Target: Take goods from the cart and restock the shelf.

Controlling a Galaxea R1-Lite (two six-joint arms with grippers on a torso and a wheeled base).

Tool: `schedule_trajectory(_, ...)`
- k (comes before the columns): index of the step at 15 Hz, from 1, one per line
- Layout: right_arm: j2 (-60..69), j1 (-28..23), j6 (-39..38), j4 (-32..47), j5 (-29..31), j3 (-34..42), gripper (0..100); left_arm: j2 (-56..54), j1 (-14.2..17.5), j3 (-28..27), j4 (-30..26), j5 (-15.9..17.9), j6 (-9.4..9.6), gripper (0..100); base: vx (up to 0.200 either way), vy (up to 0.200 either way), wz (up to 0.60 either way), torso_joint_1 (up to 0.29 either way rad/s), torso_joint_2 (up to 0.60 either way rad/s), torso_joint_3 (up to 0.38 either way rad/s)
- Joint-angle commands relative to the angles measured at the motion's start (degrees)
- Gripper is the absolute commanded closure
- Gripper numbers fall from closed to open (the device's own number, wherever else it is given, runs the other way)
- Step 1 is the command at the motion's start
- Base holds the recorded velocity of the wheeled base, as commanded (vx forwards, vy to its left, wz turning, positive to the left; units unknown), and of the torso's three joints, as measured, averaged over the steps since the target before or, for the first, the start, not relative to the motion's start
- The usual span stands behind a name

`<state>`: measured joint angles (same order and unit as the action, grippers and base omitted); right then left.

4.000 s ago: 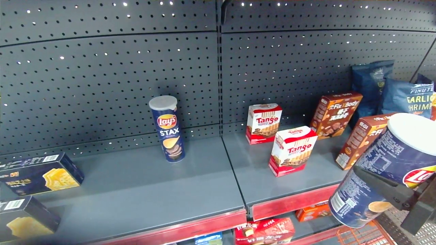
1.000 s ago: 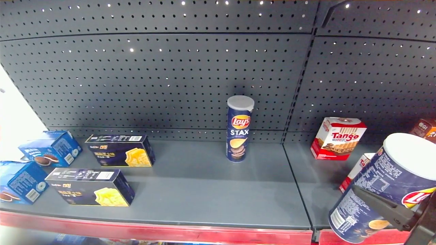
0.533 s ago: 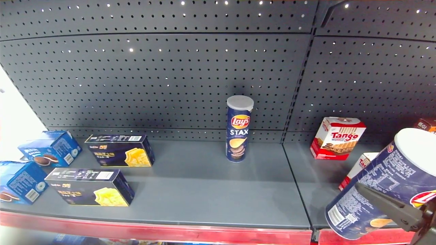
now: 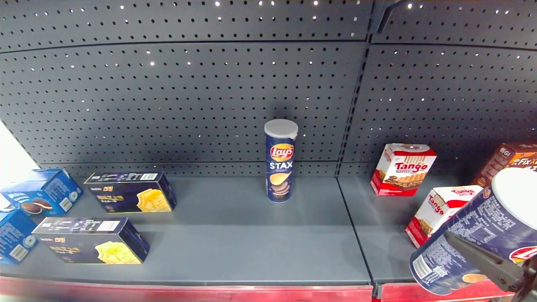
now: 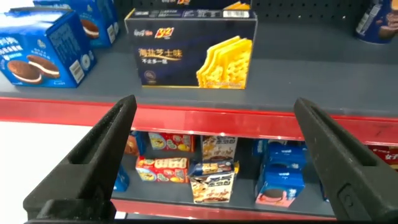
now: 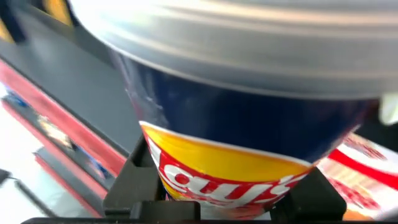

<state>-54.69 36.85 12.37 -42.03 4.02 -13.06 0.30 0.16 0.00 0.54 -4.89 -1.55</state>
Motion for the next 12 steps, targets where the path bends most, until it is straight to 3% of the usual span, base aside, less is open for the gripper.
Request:
schedule_trajectory(1,0.46,0.50,-0.95,-0.15,-1.56,-1.01,100,0.05,0.02,0.00,0.08,-0.03,-0.03,0,0.000,0.000,0.00,0.000,0.00,0.000)
schedule_trajectory(8,3.01,1.47,-7.28,0.90,-4.02,-4.26,100,0.05,0.02,0.00,-0.01,-0.03,-0.03,0,0.000,0.000,0.00,0.000,0.00,0.000)
schedule_trajectory(12,5.12,5.42,-8.68,8.11,-3.94,-4.08,100,0.05,0.02,0.00,0.08,-0.03,-0.03,0,0.000,0.000,0.00,0.000,0.00,0.000)
